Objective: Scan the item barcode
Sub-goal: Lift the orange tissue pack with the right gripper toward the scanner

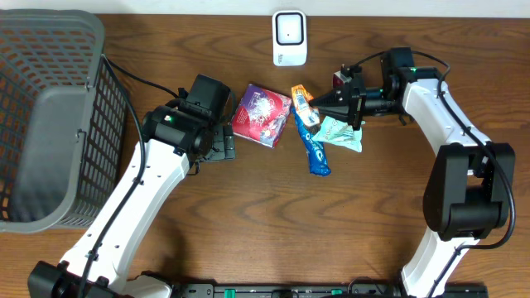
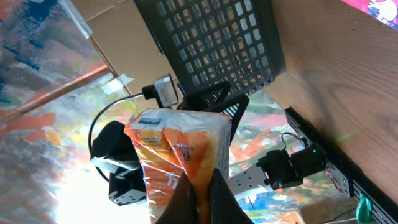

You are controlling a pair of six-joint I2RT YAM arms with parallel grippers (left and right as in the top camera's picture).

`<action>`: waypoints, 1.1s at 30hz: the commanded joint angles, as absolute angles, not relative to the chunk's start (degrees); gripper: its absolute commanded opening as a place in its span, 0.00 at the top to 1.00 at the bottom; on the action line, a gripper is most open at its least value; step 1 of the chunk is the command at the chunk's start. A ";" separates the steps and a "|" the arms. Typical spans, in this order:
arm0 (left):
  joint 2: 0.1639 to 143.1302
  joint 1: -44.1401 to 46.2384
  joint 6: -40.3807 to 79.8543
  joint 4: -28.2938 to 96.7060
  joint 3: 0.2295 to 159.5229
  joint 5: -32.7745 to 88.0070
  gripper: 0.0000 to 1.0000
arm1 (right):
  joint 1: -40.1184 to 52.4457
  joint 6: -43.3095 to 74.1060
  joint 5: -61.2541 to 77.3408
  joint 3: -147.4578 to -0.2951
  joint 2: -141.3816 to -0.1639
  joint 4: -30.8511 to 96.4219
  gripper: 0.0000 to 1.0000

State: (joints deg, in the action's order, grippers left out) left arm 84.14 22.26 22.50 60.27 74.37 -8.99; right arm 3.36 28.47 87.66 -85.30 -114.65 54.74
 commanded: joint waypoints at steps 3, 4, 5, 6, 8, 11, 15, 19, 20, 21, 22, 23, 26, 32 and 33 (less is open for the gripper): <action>84.27 22.46 22.83 60.60 74.48 -9.69 0.02 | 3.31 29.34 89.49 -86.11 -114.10 52.90 0.99; 84.27 22.46 22.83 60.60 74.48 -9.69 0.02 | 3.31 29.34 89.49 -86.11 -114.10 51.90 0.99; 84.27 22.46 22.83 60.60 74.48 -9.69 0.02 | 3.31 29.34 89.49 -86.11 -114.10 50.89 0.99; 84.27 22.46 22.83 60.60 74.48 -9.69 0.02 | 3.31 29.34 89.45 -86.11 -114.10 49.67 0.99; 84.27 22.46 22.83 60.60 74.48 -9.67 0.02 | 3.31 29.32 86.52 -86.13 -114.10 45.50 0.99; 84.27 22.46 22.83 60.60 74.48 -9.67 0.02 | 3.31 30.20 70.91 -86.50 -114.10 41.78 0.99; 84.27 22.46 22.83 60.60 74.48 -9.67 0.02 | 4.10 29.52 42.37 -89.06 -114.10 43.20 0.99; 84.27 22.46 22.83 60.60 74.48 -9.69 0.02 | 6.81 23.86 24.08 -91.74 -114.10 41.82 0.99; 84.27 22.48 22.83 60.60 74.48 -9.67 0.02 | 7.42 22.72 20.21 -91.94 -114.10 41.08 0.99; 84.27 22.46 22.83 60.60 74.48 -9.67 0.02 | 8.34 20.71 15.35 -91.94 -114.10 39.75 0.99; 84.27 22.46 22.83 60.60 74.48 -9.67 0.02 | 8.91 19.22 12.12 -91.94 -114.10 38.94 0.99; 84.27 22.46 22.83 60.60 74.48 -9.67 0.02 | 9.50 18.04 8.45 -91.92 -114.13 38.33 0.99; 84.27 22.46 22.83 60.60 74.48 -9.67 0.02 | 10.85 15.64 -2.04 -91.77 -114.17 37.67 0.99; 84.27 22.46 22.83 60.60 74.48 -9.69 0.02 | 11.22 11.75 -4.19 -90.65 -116.33 34.54 0.99; 84.27 22.46 22.83 60.60 74.48 -9.69 0.02 | 11.20 11.79 -4.19 -90.54 -116.84 34.15 0.99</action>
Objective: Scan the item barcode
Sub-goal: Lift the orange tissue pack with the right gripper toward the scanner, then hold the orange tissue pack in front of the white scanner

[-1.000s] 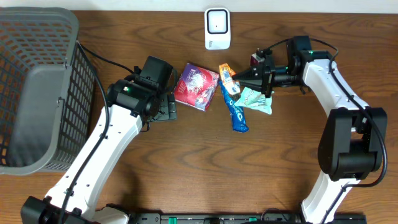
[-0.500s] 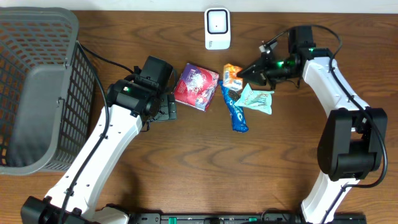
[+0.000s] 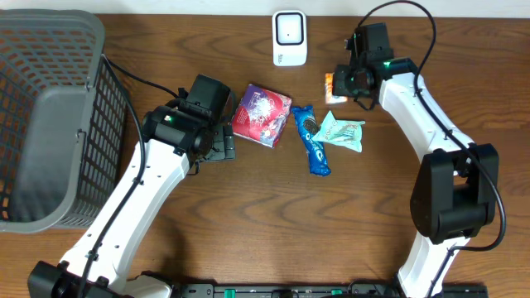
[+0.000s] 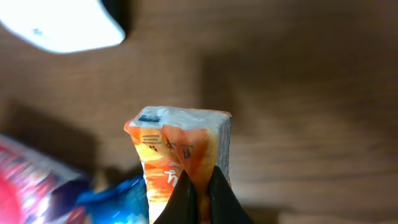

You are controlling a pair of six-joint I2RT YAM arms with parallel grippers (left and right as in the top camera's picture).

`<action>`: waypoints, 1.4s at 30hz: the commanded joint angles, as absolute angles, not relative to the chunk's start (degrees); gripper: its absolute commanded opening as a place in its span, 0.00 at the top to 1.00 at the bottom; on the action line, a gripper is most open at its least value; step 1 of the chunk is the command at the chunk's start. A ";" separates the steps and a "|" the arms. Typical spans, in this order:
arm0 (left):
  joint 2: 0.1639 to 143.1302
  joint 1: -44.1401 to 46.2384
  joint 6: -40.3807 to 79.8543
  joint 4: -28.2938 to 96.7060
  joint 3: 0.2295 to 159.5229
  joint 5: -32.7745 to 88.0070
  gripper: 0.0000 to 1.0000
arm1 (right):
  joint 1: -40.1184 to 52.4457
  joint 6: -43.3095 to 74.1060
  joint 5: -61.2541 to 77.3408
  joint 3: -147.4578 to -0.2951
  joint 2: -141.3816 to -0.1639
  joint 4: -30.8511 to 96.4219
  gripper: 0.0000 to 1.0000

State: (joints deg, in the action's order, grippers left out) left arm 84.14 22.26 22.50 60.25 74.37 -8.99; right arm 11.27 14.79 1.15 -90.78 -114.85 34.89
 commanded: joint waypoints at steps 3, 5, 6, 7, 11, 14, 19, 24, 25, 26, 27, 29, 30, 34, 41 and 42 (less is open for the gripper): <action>84.27 22.46 22.83 60.60 74.48 -9.67 0.02 | 10.90 14.13 -4.21 -90.52 -119.20 33.78 0.95; 84.27 22.46 22.83 60.60 74.48 -9.67 0.02 | 10.24 15.81 -4.21 -90.52 -120.44 33.85 0.91; 84.27 22.46 22.83 60.60 74.48 -9.69 0.02 | 9.74 16.29 -4.19 -90.52 -121.03 33.89 0.87; 84.27 22.46 22.83 60.60 74.48 -9.67 0.02 | 9.26 16.69 -4.01 -90.52 -121.54 34.09 0.85; 84.27 22.46 22.83 60.60 74.48 -9.67 0.02 | 7.99 16.69 -3.99 -90.52 -121.93 36.07 0.55; 84.27 22.46 22.83 60.60 74.48 -9.69 0.02 | 7.68 16.69 -3.97 -90.59 -120.90 36.25 0.41; 84.27 22.46 22.83 60.60 74.48 -9.69 0.02 | 6.92 16.75 -3.97 -90.87 -118.02 35.05 0.35; 84.27 22.46 22.83 60.60 74.48 -9.67 0.02 | 5.34 19.09 1.98 -90.85 -117.36 32.58 0.20; 84.27 22.46 22.83 60.60 74.48 -9.67 0.02 | 5.02 19.22 3.55 -90.78 -117.51 32.40 0.20; 84.27 22.46 22.83 60.60 74.48 -9.69 0.02 | 4.78 19.84 4.47 -90.65 -117.80 32.29 0.20; 84.27 22.46 22.83 60.60 74.48 -9.67 0.02 | 4.64 21.06 4.64 -90.48 -118.13 32.29 0.20; 84.27 22.46 22.83 60.60 74.48 -9.67 0.02 | 4.64 22.72 4.64 -89.89 -118.72 31.79 0.21; 84.27 22.46 22.83 60.60 74.48 -9.69 0.02 | 4.64 23.22 4.80 -89.49 -119.17 31.18 0.21; 84.27 22.46 22.83 60.60 74.48 -9.67 0.02 | 4.64 23.68 6.50 -88.64 -121.95 28.84 0.25; 84.27 22.46 22.83 60.60 74.48 -9.67 0.02 | 5.02 23.68 12.38 -88.64 -127.87 27.44 0.35; 84.27 22.46 22.83 60.60 74.48 -9.67 0.02 | 4.84 23.83 12.53 -88.64 -129.05 27.70 0.48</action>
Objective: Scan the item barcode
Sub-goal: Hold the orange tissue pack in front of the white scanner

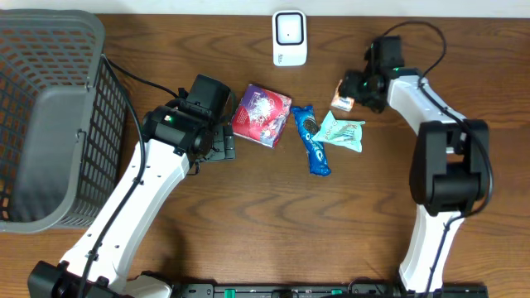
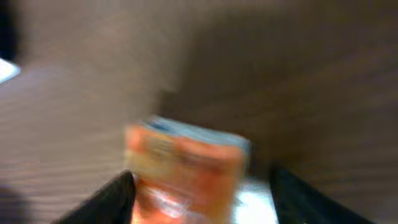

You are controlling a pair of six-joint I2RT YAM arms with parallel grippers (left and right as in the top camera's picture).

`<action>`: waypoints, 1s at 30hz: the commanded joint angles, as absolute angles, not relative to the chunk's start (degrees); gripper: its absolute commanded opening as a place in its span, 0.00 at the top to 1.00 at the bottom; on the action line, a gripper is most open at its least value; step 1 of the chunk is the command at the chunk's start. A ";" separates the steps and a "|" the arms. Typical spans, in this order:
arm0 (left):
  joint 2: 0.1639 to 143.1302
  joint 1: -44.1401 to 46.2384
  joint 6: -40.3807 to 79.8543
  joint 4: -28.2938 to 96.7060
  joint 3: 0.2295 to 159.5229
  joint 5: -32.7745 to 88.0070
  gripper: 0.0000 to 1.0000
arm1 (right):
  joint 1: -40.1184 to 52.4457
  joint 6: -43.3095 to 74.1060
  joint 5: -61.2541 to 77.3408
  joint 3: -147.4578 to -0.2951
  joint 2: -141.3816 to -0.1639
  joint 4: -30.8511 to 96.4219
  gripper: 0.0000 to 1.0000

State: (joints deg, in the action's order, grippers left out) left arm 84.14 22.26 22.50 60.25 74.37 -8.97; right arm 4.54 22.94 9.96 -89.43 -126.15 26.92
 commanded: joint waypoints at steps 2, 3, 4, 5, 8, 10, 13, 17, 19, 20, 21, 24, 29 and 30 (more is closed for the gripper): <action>84.27 22.46 22.83 60.60 74.48 -9.67 0.02 | 4.51 23.77 13.69 -88.64 -129.73 28.16 0.65; 84.27 22.46 22.83 60.60 74.48 -9.67 0.02 | 4.36 23.75 14.76 -88.64 -129.88 28.29 0.71; 84.27 22.46 22.83 60.60 74.48 -9.69 0.02 | 4.25 23.70 15.99 -88.64 -129.88 28.32 0.81; 84.27 22.46 22.83 60.60 74.48 -9.69 0.02 | 4.14 23.70 17.67 -88.66 -129.84 28.27 0.89; 84.27 22.46 22.83 60.60 74.48 -9.69 0.02 | 3.62 23.73 26.02 -88.92 -129.14 27.66 0.99; 84.27 22.46 22.83 60.60 74.48 -9.67 0.02 | 2.98 23.73 32.88 -88.92 -128.35 26.30 0.99; 84.27 22.46 22.83 60.60 74.48 -9.67 0.02 | 1.87 23.73 46.30 -88.92 -126.93 23.46 0.99; 84.27 22.46 22.83 60.60 74.48 -9.69 0.02 | 1.06 22.04 70.06 -88.92 -126.65 14.61 0.99; 84.27 22.46 22.83 60.60 74.48 -9.67 0.02 | 1.10 20.05 78.00 -88.92 -126.65 10.98 0.99; 84.27 22.46 22.83 60.60 74.48 -9.67 0.02 | 1.26 19.00 82.89 -88.92 -126.63 8.64 0.99; 84.27 22.46 22.83 60.60 74.48 -9.69 0.02 | 1.41 18.65 86.35 -88.92 -126.63 6.87 0.99; 84.27 22.46 22.83 60.60 74.48 -9.69 0.02 | 2.09 19.07 89.47 -88.92 -126.63 4.12 0.99; 84.27 22.46 22.83 60.60 74.48 -9.67 0.02 | 3.11 19.25 89.36 -88.92 -126.65 3.22 0.99; 84.27 22.46 22.83 60.60 74.48 -9.67 0.02 | 3.29 19.66 88.18 -88.92 -126.65 3.18 0.99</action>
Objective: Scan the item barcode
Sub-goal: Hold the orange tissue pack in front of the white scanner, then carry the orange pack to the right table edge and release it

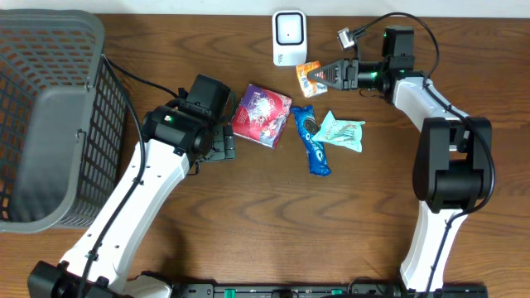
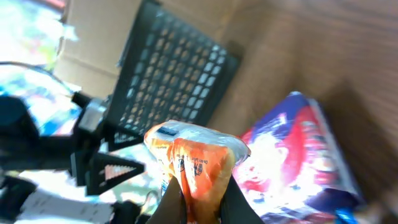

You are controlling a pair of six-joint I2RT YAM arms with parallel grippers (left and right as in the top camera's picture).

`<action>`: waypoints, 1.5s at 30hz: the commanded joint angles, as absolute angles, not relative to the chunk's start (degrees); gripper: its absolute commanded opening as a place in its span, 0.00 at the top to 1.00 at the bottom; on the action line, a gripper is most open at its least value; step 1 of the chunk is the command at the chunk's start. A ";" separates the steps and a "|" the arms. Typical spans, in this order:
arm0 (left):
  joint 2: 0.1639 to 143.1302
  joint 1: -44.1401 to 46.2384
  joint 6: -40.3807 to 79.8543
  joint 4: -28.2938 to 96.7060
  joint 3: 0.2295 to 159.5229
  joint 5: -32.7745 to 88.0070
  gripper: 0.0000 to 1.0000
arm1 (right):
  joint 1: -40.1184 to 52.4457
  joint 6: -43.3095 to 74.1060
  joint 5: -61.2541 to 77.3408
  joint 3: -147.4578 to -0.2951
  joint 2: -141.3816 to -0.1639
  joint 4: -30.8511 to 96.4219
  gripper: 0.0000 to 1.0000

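Note:
My right gripper is shut on a small orange snack packet, held in the air just below and right of the white barcode scanner at the table's back edge. In the right wrist view the orange packet is pinched between the dark fingers, its printed side toward the camera. My left gripper rests low on the table, left of the purple-red pouch; its jaws are hard to make out.
A blue cookie packet and a mint-green packet lie mid-table beside the purple-red pouch. A black wire basket stands at the far left. The left arm crosses the lower left of the table.
The right gripper has turned level and moved left, carrying the orange packet from right of the scanner to just below its right side. The left arm has not moved.
At first the right gripper held the orange packet level above the blue and green packets. Then it held it right of the scanner, pointing down. Then it stood lower and further right. Now the packet sits just under the scanner.

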State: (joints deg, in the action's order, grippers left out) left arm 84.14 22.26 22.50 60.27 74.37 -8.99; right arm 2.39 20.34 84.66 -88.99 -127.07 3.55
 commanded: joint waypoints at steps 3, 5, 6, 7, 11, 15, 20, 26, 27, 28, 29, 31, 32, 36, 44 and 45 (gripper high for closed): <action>84.27 22.46 22.83 60.60 74.48 -9.67 0.02 | 3.81 28.64 77.43 -88.92 -126.63 3.55 0.99; 84.27 22.46 22.83 60.60 74.48 -9.67 0.02 | 4.43 33.04 69.43 -88.92 -126.10 2.68 0.99; 84.27 22.46 22.83 60.60 74.48 -9.67 0.02 | 4.75 34.44 65.47 -88.92 -125.64 2.24 0.99; 84.27 22.46 22.83 60.60 74.48 -9.69 0.02 | 5.19 35.64 60.60 -88.92 -124.66 1.87 0.99; 84.27 22.46 22.83 60.60 74.48 -9.67 0.02 | 8.45 34.44 33.78 -89.69 -119.66 1.69 0.98; 84.27 22.46 22.83 60.60 74.48 -9.67 0.02 | 14.33 22.44 1.23 -92.20 -116.42 1.37 0.99; 84.27 22.46 22.83 60.60 74.48 -9.67 0.02 | 23.03 -7.49 -30.04 -94.06 -118.28 -9.58 0.99; 84.27 22.46 22.83 60.60 74.48 -9.67 0.02 | 27.05 -24.71 -31.09 -94.17 -125.80 -21.67 0.99; 84.27 22.46 22.83 60.60 74.48 -9.67 0.02 | 26.98 -23.14 -30.33 -94.50 -126.30 -21.71 0.99; 84.27 22.46 22.83 60.60 74.48 -9.69 0.02 | 26.68 -21.17 -29.08 -95.31 -127.00 -21.32 0.99; 84.27 22.46 22.83 60.60 74.48 -9.67 0.02 | 26.41 -19.81 -28.10 -96.36 -127.61 -20.56 0.99; 84.27 22.46 22.83 60.60 74.48 -9.67 0.02 | 25.91 -18.37 -24.97 -99.79 -129.08 -17.34 0.99; 84.27 22.46 22.83 60.60 74.48 -9.69 0.02 | 25.78 -18.33 -23.44 -101.93 -129.99 -15.38 0.99; 84.27 22.46 22.83 60.60 74.48 -9.69 0.02 | 25.52 -18.26 -21.91 -113.60 -135.37 -4.67 0.99; 84.27 22.46 22.83 60.60 74.48 -9.67 0.02 | 24.88 -13.30 -21.91 -124.75 -140.55 7.03 0.99; 84.27 22.46 22.83 60.60 74.48 -9.67 0.02 | 24.64 -12.56 -21.93 -124.88 -140.44 7.70 0.99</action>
State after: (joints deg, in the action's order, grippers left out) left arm 84.14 22.28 22.50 60.27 74.37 -8.99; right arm 25.30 -16.58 -22.13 -123.13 -139.79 6.55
